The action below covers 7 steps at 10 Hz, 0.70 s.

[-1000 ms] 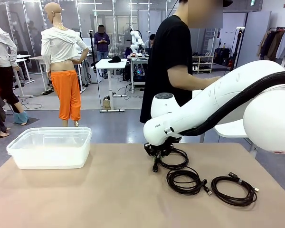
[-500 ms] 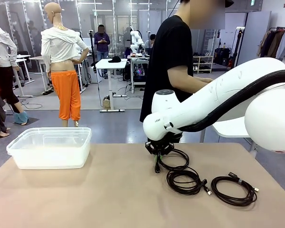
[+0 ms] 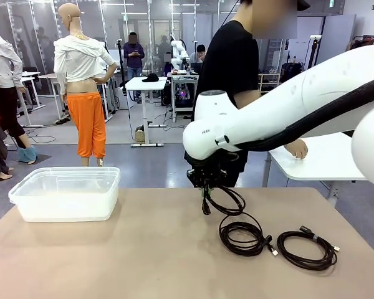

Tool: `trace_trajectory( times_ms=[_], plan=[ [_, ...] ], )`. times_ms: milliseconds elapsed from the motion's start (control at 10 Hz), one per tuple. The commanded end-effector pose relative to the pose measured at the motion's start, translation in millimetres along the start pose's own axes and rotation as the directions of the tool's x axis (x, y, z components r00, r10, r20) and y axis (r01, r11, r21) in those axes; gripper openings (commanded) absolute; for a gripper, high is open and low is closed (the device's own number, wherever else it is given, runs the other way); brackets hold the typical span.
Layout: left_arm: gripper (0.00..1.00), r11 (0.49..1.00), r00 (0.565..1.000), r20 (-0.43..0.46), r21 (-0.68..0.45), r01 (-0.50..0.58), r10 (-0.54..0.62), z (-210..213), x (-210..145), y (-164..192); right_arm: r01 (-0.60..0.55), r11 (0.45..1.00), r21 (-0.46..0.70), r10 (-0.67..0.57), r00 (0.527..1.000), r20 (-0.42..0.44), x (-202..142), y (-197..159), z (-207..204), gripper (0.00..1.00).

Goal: Organize and store the cables.
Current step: Place the Power Cable into the Organizing box.

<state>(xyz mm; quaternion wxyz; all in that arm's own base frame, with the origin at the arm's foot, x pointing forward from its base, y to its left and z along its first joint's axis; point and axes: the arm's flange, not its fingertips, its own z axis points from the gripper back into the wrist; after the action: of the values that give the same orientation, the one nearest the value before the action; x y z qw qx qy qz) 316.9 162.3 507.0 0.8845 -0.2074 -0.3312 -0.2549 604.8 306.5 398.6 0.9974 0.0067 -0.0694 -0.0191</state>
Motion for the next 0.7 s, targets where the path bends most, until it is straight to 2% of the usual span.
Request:
trace_trajectory(
  times_ms=[0, 200, 600],
  plan=[
    [1.0, 1.0, 1.0, 0.01, -0.015, 0.015, -0.014, 1.8, -0.3, 1.6, 0.02, 1.0, -0.024, -0.021, 1.0, -0.024, -11.1, 11.1, 5.8, 0.09],
    [1.0, 1.0, 1.0, 0.01, -0.015, 0.015, -0.014, 1.8, -0.3, 1.6, 0.017, 1.0, -0.02, -0.017, 1.0, -0.004, -16.0, 18.4, 7.2, 0.09],
    [1.0, 1.0, 1.0, 0.01, -0.015, 0.015, -0.014, 1.8, -0.3, 1.6, -0.012, 1.0, -0.008, 0.012, 1.0, -0.02, -11.9, 13.2, 8.1, 0.09]
  ],
)
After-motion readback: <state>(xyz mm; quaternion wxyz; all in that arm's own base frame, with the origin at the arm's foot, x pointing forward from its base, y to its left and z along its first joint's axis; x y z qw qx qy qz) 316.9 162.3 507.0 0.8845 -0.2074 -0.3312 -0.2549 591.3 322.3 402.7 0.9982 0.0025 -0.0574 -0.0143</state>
